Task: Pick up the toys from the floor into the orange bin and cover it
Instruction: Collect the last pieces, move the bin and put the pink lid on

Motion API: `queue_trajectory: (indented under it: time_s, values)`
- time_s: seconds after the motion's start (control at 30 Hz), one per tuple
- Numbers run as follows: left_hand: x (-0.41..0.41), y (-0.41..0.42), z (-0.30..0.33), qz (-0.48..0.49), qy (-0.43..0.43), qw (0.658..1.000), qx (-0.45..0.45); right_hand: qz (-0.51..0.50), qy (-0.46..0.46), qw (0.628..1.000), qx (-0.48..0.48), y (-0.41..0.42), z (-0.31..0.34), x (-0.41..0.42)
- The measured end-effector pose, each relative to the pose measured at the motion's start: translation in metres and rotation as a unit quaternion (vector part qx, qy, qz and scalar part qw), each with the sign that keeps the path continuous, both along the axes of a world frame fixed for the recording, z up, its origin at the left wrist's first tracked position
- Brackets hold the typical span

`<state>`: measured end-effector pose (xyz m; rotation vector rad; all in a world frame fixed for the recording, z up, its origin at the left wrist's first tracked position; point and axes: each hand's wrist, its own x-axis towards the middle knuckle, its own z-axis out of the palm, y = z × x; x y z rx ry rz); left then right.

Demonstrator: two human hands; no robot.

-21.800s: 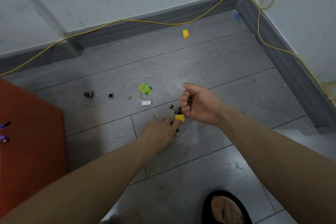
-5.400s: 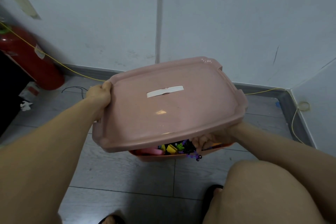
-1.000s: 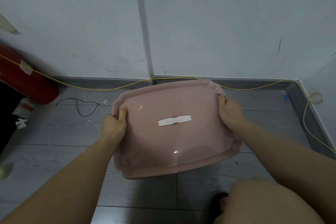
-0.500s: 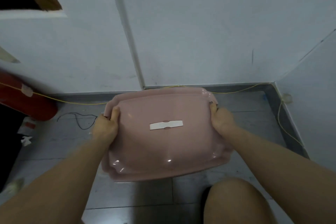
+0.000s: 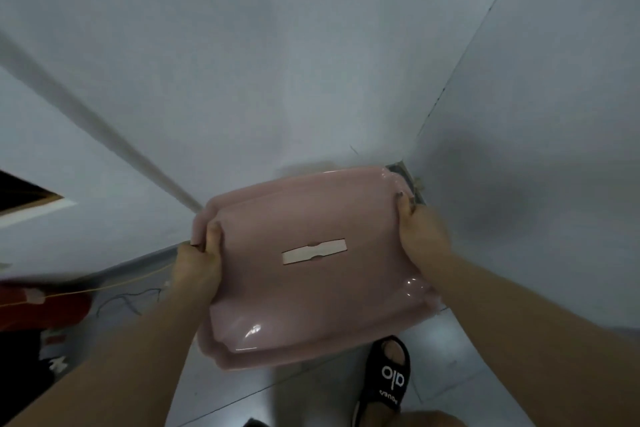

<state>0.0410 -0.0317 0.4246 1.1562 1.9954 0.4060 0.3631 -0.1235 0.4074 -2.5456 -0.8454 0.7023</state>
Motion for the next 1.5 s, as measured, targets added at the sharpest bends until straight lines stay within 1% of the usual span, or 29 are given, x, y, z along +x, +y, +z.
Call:
queue_trajectory:
  time_s: [0.1, 0.27, 0.33, 0.4, 0.53, 0.67, 0.83, 1.0, 1.17, 1.43, 1.5]
  values:
    - [0.045, 0.004, -0.002, -0.003, -0.015, 1.0, -0.009, -0.026, -0.01, 1.0, -0.004, 0.0, 0.003, 0.04]
    - [0.11, 0.022, -0.048, 0.023, -0.028, 0.999, -0.032, -0.064, 0.039, 0.997, -0.003, 0.02, -0.029, 0.102]
    - [0.135, 0.032, -0.08, 0.029, -0.028, 0.999, -0.034, -0.065, 0.042, 0.997, -0.008, 0.031, -0.055, 0.127]
    - [0.152, 0.043, -0.105, 0.022, -0.014, 0.999, -0.041, -0.062, 0.026, 0.998, -0.021, 0.042, -0.079, 0.144]
    - [0.18, 0.068, -0.164, 0.031, -0.015, 0.998, -0.054, -0.063, -0.022, 0.995, -0.07, 0.067, -0.134, 0.171]
    - [0.206, 0.094, -0.227, 0.039, -0.023, 0.998, -0.053, -0.08, -0.037, 0.992, -0.089, 0.096, -0.199, 0.195]
    - [0.231, 0.111, -0.297, 0.043, -0.036, 0.997, -0.057, -0.079, -0.044, 0.994, -0.069, 0.125, -0.276, 0.22]
    - [0.246, 0.119, -0.346, 0.042, -0.034, 0.996, -0.069, -0.087, -0.052, 0.993, -0.053, 0.14, -0.318, 0.238]
    - [0.264, 0.133, -0.361, 0.031, -0.043, 0.997, -0.051, -0.1, -0.079, 0.991, -0.048, 0.141, -0.347, 0.25]
    - [0.274, 0.134, -0.361, 0.041, -0.04, 0.997, -0.043, -0.088, -0.123, 0.988, -0.024, 0.156, -0.349, 0.258]
    - [0.272, 0.137, -0.362, 0.033, -0.026, 0.998, -0.05, -0.075, -0.142, 0.987, -0.026, 0.154, -0.348, 0.254]
